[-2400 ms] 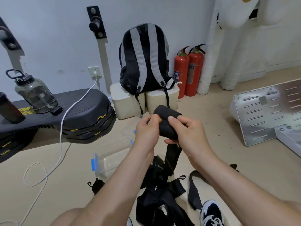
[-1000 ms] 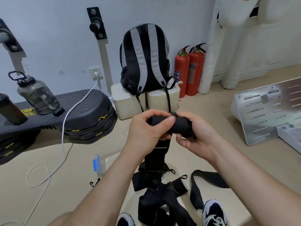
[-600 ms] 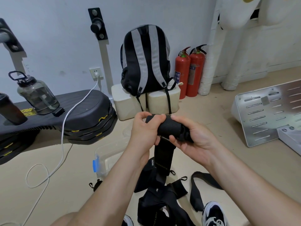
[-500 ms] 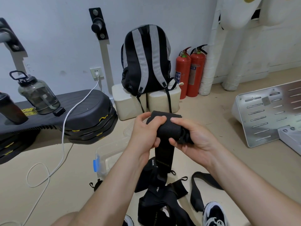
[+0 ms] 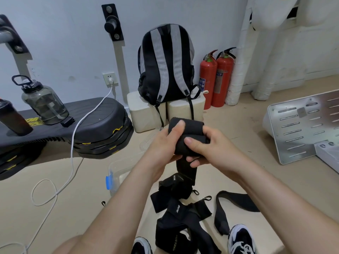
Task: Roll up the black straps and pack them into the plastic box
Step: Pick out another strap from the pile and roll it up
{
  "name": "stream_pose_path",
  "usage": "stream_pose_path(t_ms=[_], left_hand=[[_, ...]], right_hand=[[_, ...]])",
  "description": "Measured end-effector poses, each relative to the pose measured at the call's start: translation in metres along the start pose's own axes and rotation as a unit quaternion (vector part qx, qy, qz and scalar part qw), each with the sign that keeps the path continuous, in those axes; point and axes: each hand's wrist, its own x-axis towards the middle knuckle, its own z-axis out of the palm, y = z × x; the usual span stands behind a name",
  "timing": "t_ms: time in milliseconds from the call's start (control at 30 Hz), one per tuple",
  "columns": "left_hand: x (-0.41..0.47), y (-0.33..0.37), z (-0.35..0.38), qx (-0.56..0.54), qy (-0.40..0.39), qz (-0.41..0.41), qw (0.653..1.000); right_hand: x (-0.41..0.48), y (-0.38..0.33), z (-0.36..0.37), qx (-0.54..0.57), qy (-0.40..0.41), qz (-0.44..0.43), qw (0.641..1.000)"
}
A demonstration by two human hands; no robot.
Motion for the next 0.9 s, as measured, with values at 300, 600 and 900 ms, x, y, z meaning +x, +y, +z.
stream_pose_path(t_ms=[300, 600, 900], left_hand=[[-0.003, 0.000, -0.008, 0.002, -0.064, 0.125, 0.990], [-0.006, -0.001, 0.015, -0.025, 0.040, 0.074, 0.996], [-0.002, 0.001, -0.001, -0.175, -0.031, 0.003, 0.984]], right_hand=[[0.001, -0.009, -0.006, 0.074, -0.035, 0.086, 0.993], [-0.005, -0.009, -0.015, 0.005, -0.045, 0.067, 0.997], [0.001, -0.004, -0.010, 0.051, 0.019, -0.006, 0.998]])
